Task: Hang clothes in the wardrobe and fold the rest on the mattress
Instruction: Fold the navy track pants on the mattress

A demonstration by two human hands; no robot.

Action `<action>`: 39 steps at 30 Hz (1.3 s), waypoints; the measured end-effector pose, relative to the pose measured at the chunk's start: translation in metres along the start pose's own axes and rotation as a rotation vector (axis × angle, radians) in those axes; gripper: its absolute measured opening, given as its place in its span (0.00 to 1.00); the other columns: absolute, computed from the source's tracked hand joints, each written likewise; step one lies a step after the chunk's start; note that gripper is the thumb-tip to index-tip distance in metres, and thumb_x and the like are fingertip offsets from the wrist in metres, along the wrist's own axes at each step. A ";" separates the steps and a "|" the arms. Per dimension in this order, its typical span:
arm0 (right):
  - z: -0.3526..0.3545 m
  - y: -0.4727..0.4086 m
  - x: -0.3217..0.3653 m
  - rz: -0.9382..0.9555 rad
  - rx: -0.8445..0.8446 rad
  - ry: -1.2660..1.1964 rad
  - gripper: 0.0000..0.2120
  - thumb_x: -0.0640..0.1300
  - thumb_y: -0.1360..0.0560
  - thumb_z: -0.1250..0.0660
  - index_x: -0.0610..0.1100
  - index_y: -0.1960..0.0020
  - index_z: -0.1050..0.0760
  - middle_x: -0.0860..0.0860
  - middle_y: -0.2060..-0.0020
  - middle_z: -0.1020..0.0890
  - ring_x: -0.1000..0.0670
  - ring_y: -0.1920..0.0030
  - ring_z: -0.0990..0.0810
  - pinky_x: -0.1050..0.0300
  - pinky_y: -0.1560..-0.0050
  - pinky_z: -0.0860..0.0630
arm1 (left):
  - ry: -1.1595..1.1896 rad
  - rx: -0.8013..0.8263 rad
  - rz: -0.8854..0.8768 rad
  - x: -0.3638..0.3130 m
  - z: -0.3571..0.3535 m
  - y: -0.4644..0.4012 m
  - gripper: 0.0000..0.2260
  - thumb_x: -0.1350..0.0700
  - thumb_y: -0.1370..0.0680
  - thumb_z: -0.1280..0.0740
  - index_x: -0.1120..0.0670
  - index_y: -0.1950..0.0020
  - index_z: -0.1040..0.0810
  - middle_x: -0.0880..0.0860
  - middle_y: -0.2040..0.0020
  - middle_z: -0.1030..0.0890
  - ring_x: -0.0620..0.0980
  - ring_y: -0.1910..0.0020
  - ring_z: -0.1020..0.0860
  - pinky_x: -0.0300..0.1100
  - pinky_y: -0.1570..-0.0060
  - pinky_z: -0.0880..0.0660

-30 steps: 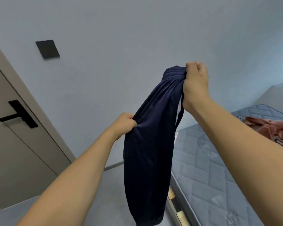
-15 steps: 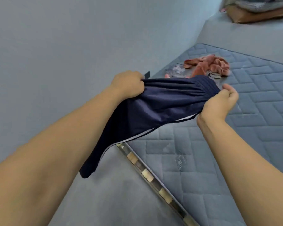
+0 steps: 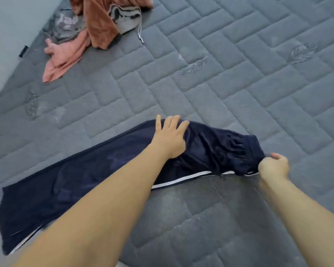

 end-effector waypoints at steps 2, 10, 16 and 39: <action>-0.006 -0.029 -0.007 0.068 0.011 0.232 0.18 0.43 0.19 0.46 0.35 0.34 0.30 0.35 0.37 0.26 0.38 0.44 0.26 0.46 0.45 0.31 | 0.062 -0.007 0.058 0.013 -0.048 -0.005 0.28 0.51 0.20 0.43 0.48 0.21 0.45 0.54 0.21 0.46 0.55 0.22 0.50 0.65 0.26 0.63; -0.053 -0.083 0.027 0.315 0.210 0.741 0.40 0.71 0.32 0.33 0.37 0.39 0.30 0.38 0.39 0.23 0.36 0.39 0.25 0.46 0.45 0.29 | 0.247 -0.349 0.373 0.081 -0.092 -0.020 0.30 0.47 0.22 0.37 0.57 0.23 0.38 0.58 0.26 0.36 0.59 0.26 0.39 0.63 0.24 0.52; -0.045 -0.101 0.055 0.616 0.023 0.591 0.23 0.58 0.22 0.35 0.37 0.45 0.30 0.35 0.44 0.23 0.34 0.42 0.25 0.43 0.47 0.29 | 0.201 -0.338 0.525 0.101 -0.080 -0.021 0.24 0.47 0.21 0.35 0.61 0.30 0.31 0.64 0.32 0.30 0.65 0.34 0.33 0.59 0.31 0.42; -0.088 -0.029 -0.026 1.340 -0.014 0.589 0.25 0.45 0.33 0.37 0.41 0.36 0.31 0.41 0.39 0.31 0.40 0.38 0.31 0.34 0.29 0.42 | 0.103 -0.379 -0.316 0.040 -0.045 -0.018 0.18 0.45 0.29 0.33 0.56 0.46 0.28 0.57 0.48 0.26 0.60 0.53 0.26 0.56 0.55 0.27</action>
Point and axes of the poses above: each hand's wrist, its own y-axis away from the middle knuckle, its own z-axis out of the back of the hand, x = y × z, the point moved 2 cm from there along -y, towards the middle knuckle
